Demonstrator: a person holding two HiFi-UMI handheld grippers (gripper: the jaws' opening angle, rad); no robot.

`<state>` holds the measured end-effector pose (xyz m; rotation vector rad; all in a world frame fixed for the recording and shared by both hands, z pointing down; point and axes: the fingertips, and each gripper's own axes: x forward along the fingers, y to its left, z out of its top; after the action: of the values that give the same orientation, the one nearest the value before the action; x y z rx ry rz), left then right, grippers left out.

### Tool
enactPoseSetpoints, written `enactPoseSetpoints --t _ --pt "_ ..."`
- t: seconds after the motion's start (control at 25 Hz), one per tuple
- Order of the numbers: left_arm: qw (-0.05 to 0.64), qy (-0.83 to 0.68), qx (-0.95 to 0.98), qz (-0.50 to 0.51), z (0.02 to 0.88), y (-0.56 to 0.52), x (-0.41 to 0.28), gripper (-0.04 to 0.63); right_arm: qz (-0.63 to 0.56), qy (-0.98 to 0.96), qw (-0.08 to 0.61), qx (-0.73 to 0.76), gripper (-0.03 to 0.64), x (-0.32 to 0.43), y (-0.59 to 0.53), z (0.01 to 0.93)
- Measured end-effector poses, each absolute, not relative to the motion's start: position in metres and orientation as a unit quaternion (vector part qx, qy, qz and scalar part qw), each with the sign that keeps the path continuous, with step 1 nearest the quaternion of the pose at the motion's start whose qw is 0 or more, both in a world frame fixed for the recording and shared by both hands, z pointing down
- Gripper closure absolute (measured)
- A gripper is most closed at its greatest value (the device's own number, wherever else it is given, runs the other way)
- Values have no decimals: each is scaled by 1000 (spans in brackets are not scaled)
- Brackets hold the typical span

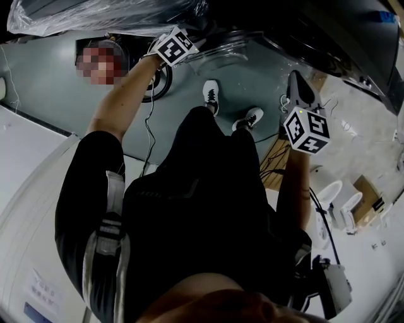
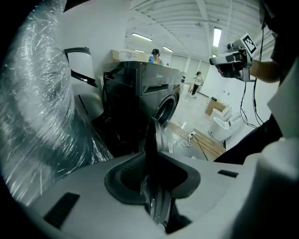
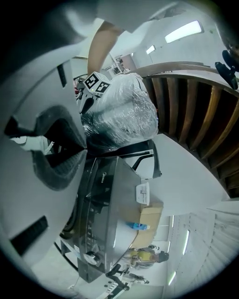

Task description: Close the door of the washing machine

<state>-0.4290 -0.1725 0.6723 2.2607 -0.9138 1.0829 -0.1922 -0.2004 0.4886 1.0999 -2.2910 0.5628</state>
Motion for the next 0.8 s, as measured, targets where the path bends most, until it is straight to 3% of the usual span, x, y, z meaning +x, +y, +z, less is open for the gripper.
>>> enactPoseSetpoints --t 0.16,0.8 --pt "235 -296 824 421 686 -163 -423 501 226 -847 275 396 612 -196 -193 506" --pt "218 -298 790 489 705 -154 -411 485 243 -836 291 398 612 -174 -180 535"
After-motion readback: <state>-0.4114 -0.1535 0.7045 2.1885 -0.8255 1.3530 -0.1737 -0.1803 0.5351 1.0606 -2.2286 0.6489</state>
